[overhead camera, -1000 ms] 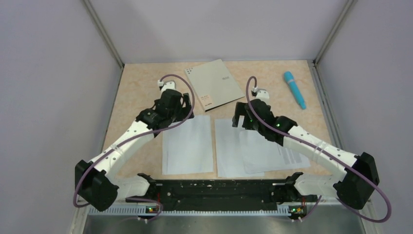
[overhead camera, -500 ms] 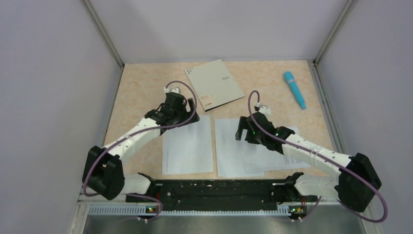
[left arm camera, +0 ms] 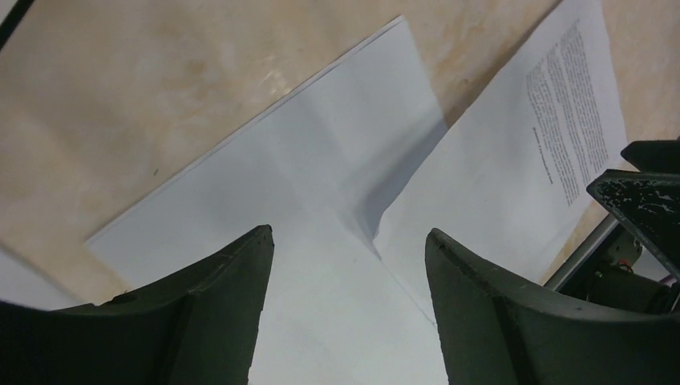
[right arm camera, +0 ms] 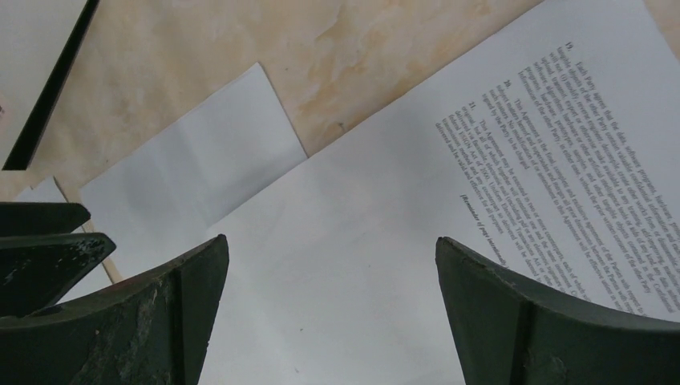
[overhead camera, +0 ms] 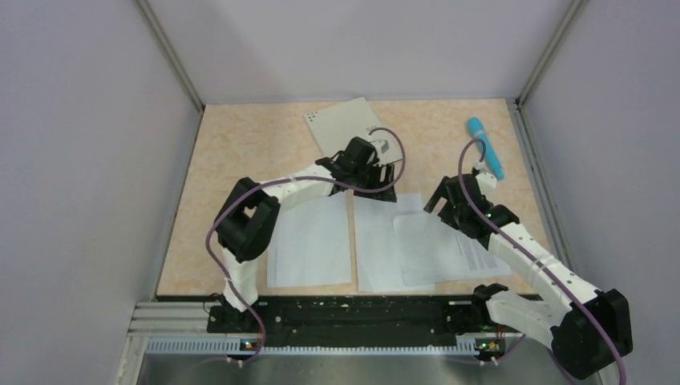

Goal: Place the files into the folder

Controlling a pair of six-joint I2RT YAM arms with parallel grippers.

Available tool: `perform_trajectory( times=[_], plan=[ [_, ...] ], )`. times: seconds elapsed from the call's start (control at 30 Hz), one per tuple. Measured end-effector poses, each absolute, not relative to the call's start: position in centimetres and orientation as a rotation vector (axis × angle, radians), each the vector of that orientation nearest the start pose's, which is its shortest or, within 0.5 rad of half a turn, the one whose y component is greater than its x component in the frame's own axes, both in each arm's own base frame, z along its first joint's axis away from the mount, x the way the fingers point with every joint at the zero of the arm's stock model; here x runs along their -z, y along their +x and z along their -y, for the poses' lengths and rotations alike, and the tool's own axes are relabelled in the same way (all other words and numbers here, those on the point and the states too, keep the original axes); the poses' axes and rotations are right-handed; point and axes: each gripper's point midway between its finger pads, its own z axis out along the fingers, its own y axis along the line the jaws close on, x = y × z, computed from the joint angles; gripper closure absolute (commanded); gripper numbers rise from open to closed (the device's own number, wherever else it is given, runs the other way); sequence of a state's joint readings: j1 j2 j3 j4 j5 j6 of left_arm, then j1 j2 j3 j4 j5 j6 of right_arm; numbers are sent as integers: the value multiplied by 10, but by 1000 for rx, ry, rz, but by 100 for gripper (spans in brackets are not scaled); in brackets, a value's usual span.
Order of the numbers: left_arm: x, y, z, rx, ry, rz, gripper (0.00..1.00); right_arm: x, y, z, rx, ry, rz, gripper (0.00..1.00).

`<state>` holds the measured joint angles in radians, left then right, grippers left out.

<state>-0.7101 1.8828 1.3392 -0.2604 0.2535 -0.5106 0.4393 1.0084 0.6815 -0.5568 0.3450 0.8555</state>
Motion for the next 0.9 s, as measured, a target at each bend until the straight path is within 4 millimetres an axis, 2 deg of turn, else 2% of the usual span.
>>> perform_trajectory(
  times=[0.1,0.23,0.53,0.73,0.83,0.9],
  plan=[
    [-89,331,393,918,532,-2463,36,-110,259,-72,-153,683,-2291,1],
    [-77,331,412,975,679,-2454,40,-122,264,-57,-131,718,-2254,1],
    [-53,301,432,1060,969,-2490,47,-124,266,-47,-103,705,-2255,1],
    [-43,279,432,1076,1073,-2529,55,-123,270,-46,-96,695,-2266,1],
    [-41,274,429,1074,1091,-2547,64,-126,272,-47,-103,685,-2263,1],
    [-41,273,428,1073,1097,-2550,76,-126,272,-47,-102,682,-2265,1]
  ],
)
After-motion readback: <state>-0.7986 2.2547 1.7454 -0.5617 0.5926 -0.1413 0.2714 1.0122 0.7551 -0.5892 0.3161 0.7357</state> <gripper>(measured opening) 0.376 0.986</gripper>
